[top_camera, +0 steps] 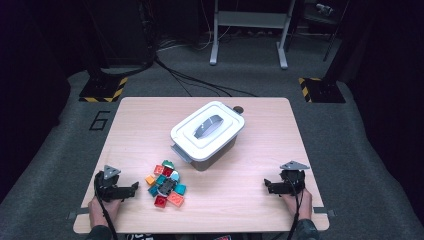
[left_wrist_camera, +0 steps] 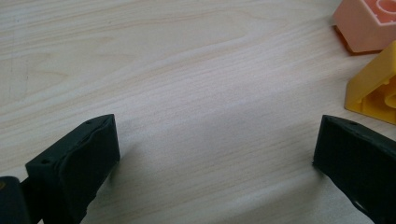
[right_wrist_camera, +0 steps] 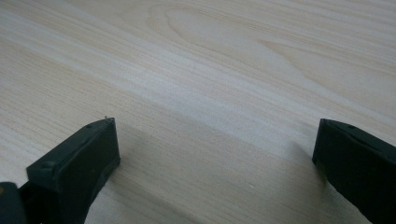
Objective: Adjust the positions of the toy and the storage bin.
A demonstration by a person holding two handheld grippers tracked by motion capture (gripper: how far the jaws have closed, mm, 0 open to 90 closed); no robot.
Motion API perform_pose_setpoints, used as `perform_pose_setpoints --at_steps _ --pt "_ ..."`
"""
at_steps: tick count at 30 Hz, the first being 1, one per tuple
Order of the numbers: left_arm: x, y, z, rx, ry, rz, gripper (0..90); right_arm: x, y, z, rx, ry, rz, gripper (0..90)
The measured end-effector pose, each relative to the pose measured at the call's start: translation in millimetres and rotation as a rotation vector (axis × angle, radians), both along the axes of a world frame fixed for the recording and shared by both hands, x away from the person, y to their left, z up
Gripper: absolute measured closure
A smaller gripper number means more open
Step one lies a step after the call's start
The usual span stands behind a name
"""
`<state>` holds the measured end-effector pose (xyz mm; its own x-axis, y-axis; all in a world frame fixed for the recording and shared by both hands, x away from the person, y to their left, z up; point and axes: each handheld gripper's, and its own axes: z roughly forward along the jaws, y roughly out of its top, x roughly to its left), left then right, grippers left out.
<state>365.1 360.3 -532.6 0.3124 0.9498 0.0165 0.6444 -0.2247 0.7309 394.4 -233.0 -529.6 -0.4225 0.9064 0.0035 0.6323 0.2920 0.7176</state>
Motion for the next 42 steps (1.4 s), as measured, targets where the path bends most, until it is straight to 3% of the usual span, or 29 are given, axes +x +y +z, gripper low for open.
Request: perform_pose_setpoints --at_steps 11,14,23,28,32,38,42 --pt "2.4 0.1 0.1 0.002 -0.001 -0.013 0.0 -0.4 0.5 0.2 0.002 0.001 -0.004 0.1" --pt "3.7 2.3 0.8 -0.006 0.019 -0.019 0.0 -0.4 0.6 0.2 0.003 0.001 -0.004 0.1" --pt "3.7 2.4 0.9 -0.011 0.025 -0.02 0.1 -0.1 -0.3 0.2 -0.011 -0.005 0.015 0.7" --pt "3.7 2.4 0.9 -0.012 0.025 -0.019 0.2 0.1 1.4 0.0 0.0 -0.008 -0.005 0.6" --pt "3.7 2.4 0.9 -0.012 0.025 -0.02 0.2 1.1 0.3 0.7 -0.013 -0.003 0.013 0.4" --pt "3.7 2.4 0.9 -0.008 0.022 -0.021 0.3 5.0 1.4 4.4 0.001 0.044 -0.012 0.0" --pt "3.7 2.3 0.9 -0.011 0.024 -0.02 0.3 10.2 1.8 15.4 0.015 0.05 0.013 0.2"
